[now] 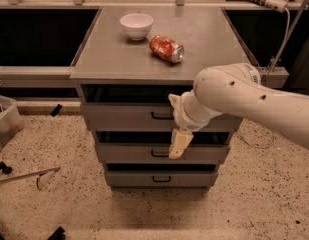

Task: Open top drawer

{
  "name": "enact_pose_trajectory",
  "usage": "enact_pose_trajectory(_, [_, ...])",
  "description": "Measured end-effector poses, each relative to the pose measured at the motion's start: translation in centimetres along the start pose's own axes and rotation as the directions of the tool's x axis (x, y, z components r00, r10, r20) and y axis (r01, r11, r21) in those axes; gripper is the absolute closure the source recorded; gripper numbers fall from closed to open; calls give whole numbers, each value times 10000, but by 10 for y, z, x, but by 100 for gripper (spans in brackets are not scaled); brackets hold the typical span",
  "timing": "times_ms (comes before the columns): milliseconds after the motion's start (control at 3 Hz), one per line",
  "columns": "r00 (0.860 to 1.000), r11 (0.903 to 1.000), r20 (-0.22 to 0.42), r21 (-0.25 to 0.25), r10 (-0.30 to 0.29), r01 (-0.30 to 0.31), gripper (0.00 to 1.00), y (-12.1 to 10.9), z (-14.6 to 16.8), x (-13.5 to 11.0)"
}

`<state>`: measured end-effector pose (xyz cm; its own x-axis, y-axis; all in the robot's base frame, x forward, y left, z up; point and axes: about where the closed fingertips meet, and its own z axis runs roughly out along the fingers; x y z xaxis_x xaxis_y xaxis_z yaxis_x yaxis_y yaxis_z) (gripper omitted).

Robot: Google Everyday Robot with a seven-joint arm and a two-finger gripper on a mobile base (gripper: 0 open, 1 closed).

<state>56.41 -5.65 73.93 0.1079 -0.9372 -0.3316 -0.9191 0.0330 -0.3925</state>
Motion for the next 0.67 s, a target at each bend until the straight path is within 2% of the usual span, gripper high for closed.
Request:
enact_pose_trajectory(333, [10000, 10000, 0, 0, 2, -2, 0, 0, 0, 0])
enact_pose_trajectory(667, [9997, 9996, -28, 102, 252, -252, 0, -12, 15, 12])
